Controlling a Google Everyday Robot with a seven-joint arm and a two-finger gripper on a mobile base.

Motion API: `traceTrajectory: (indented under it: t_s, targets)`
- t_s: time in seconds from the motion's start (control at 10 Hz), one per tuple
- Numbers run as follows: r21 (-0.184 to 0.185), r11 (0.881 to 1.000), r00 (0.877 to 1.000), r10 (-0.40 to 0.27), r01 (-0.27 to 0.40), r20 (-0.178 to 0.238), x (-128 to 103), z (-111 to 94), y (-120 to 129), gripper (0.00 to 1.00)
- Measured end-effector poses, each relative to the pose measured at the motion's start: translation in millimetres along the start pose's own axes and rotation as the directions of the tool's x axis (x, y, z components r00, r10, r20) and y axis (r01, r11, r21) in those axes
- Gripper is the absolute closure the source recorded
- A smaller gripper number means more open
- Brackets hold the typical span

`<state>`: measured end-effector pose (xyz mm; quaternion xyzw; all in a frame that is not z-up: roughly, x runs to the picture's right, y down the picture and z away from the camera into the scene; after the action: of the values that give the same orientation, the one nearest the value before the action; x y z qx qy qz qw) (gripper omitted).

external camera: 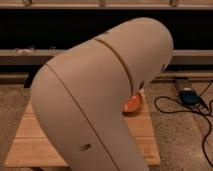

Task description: Place the ceramic cup over the eraser

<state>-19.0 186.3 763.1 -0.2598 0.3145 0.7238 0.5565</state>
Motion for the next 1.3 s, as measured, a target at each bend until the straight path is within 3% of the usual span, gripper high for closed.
traceTrajectory:
  t_s: [0.3, 0.4, 0.7, 0.9, 1.0, 1.2, 1.3]
  targets:
    - [0.013, 1.000, 1.000, 0.009, -0.009, -0.001, 0, -5, -4, 0.94]
    - [0.010, 1.000, 1.000, 0.018, -0.018, 0.006, 0, -14, -7, 0.99]
    - [-0.004, 1.000, 0.999, -0.017, 0.018, 0.043, 8, -57, -9, 1.00]
    - [-0.023, 0.993, 0.991, -0.114, 0.116, 0.073, 16, -89, -1, 1.00]
    - [-0.028, 0.983, 0.980, -0.177, 0.181, 0.091, 20, -101, 9, 1.00]
    - [-0.036, 0.949, 0.943, -0.308, 0.314, 0.127, 26, -124, 27, 1.00]
    - [-0.036, 0.922, 0.914, -0.377, 0.386, 0.147, 25, -134, 35, 1.00]
